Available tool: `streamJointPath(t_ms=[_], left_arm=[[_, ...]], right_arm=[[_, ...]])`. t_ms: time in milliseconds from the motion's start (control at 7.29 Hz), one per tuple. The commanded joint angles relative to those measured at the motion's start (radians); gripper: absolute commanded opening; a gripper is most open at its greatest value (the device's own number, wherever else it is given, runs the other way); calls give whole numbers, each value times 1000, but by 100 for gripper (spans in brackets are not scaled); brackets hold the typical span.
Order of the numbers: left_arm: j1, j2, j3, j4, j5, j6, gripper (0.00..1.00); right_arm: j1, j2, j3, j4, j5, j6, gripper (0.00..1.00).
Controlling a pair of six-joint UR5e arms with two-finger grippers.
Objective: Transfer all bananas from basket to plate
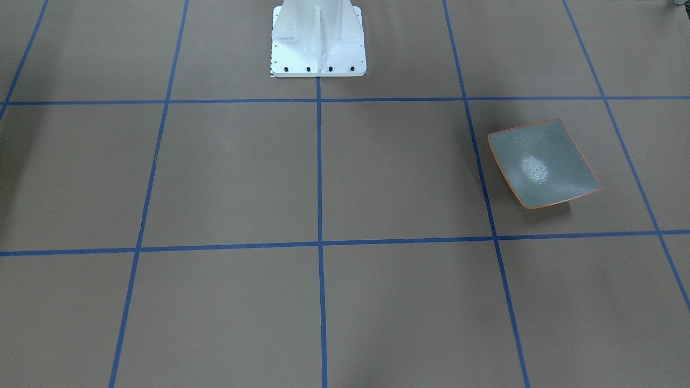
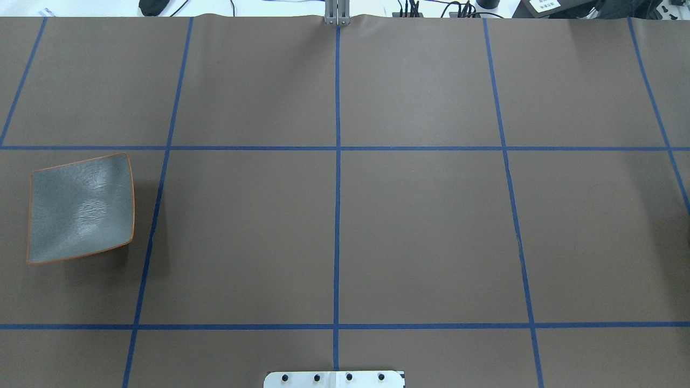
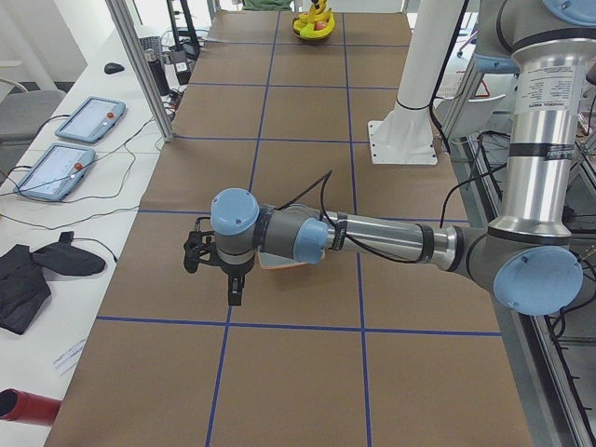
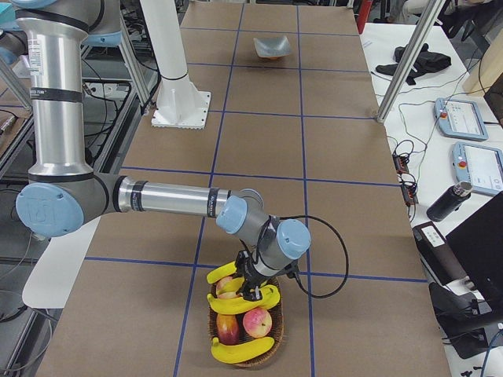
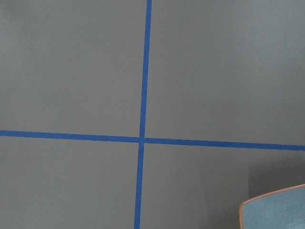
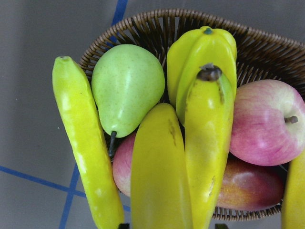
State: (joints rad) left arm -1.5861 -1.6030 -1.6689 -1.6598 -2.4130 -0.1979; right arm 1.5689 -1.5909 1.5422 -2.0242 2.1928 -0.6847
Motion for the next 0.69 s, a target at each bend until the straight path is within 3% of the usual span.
streamJointPath(t_ms=[0,412,549], left_arm=[[0,2,0,0,-1,0,100],[0,2,0,0,-2,0,100],[0,2,0,0,-2,0,100]], right_arm=[[-7,9,6,1,-2,-1,0],[-15,35,21,-5,-19,-7,0],[-13,35,59,-54,-28,-9,0]])
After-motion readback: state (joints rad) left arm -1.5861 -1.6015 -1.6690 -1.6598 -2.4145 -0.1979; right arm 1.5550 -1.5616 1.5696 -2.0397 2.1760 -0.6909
